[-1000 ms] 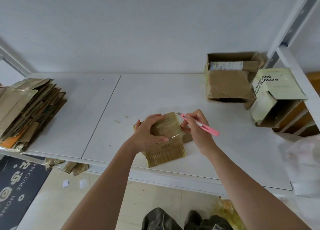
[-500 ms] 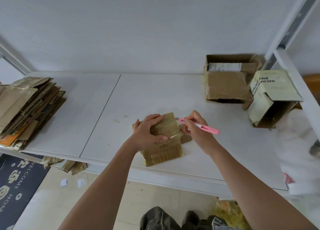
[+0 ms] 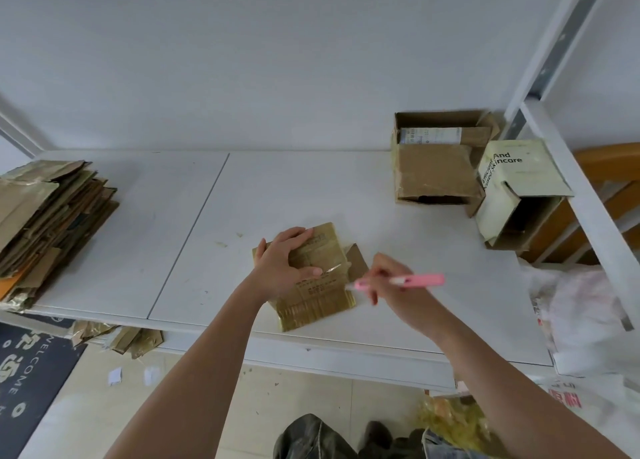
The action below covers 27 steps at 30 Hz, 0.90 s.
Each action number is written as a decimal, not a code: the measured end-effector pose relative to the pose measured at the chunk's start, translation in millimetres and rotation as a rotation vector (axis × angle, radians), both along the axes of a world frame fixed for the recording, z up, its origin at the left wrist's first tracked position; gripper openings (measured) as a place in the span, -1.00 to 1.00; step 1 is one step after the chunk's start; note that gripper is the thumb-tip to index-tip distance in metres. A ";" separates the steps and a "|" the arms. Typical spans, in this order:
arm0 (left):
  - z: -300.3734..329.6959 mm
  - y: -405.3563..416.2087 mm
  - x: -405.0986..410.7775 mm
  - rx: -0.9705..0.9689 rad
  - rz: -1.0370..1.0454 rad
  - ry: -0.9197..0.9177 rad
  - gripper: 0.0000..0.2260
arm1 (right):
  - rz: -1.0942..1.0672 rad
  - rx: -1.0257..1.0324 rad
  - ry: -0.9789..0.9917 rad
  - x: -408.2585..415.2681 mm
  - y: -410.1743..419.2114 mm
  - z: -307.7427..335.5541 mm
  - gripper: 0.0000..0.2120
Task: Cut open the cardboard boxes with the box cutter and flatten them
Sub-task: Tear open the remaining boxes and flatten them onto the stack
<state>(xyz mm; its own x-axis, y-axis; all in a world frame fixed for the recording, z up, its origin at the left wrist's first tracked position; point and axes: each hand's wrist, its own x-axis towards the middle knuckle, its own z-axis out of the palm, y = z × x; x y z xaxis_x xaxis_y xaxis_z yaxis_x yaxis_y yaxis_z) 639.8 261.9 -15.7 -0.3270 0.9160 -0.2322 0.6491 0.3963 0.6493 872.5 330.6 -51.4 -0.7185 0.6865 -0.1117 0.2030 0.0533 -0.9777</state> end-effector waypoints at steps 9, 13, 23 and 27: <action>4.5 -5.0 -9.6 -0.190 0.192 0.433 -0.20 | -0.354 0.482 -0.318 7.6 17.0 -24.4 -0.95; 5.3 -15.1 -10.1 -0.284 0.281 0.454 -0.13 | -0.184 0.684 -0.787 16.0 29.5 -39.3 -0.76; 19.4 -31.9 -22.1 -0.169 0.354 0.143 -0.45 | -0.168 0.542 -0.556 -37.9 22.7 4.2 -0.61; 17.5 -28.1 -17.3 -0.182 0.477 -0.099 -0.47 | -0.020 0.259 -0.272 -83.5 -1.6 27.9 -0.57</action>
<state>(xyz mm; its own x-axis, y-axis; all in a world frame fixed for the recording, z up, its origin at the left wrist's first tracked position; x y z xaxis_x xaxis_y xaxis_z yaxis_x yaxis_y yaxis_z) 622.4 233.8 1.8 -0.6663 0.6126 -0.4251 0.3077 0.7452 0.5915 789.1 329.1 -23.5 -0.6726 0.7306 -0.1174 0.4567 0.2850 -0.8427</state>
